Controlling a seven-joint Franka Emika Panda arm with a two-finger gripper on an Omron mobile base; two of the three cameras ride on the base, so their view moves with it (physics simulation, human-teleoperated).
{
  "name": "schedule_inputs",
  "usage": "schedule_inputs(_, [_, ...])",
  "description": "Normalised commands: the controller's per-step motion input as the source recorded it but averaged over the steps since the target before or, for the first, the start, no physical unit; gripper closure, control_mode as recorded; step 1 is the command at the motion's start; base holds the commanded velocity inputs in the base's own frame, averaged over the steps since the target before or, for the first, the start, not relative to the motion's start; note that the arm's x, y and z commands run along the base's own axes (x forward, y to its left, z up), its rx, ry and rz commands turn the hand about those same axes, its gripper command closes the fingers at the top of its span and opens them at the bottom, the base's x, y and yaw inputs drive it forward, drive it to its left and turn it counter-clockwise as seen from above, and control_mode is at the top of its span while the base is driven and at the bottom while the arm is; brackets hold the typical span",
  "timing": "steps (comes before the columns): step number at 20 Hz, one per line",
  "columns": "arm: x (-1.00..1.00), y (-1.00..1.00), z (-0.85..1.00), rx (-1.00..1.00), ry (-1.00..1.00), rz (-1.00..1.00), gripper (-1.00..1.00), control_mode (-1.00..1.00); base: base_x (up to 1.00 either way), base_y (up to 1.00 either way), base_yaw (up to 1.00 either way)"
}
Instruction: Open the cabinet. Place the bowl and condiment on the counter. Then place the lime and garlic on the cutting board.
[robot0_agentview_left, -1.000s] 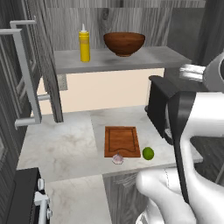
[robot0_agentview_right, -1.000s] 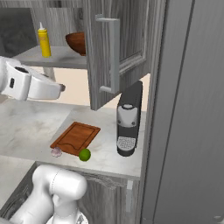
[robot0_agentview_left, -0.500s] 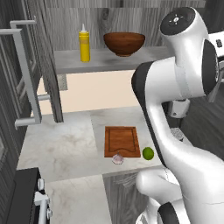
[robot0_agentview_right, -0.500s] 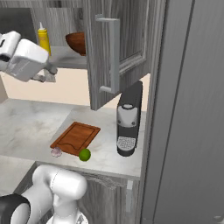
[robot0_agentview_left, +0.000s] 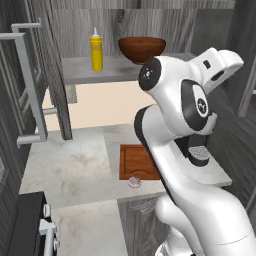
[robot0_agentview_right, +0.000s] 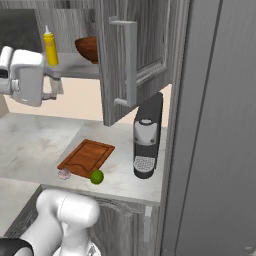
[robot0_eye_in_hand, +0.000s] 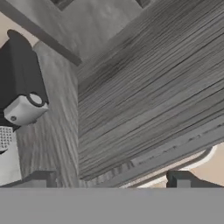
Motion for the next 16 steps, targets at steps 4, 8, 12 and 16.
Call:
schedule_inputs(4, [0.47,0.0,-0.25,-0.27,0.09,0.17,-1.0,-1.0,0.0,0.0,0.0])
schedule_inputs(8, [0.45,-0.03,-0.05,-0.1,0.18,0.06,-1.0,-1.0,0.0,0.0,0.0])
schedule_inputs(12, [0.27,-0.22,0.0,0.0,0.2,-0.12,-1.0,-1.0,0.0,0.0,0.0])
schedule_inputs(16, [0.1,-0.22,0.02,0.0,0.16,-0.31,-1.0,-1.0,0.0,0.0,0.0])
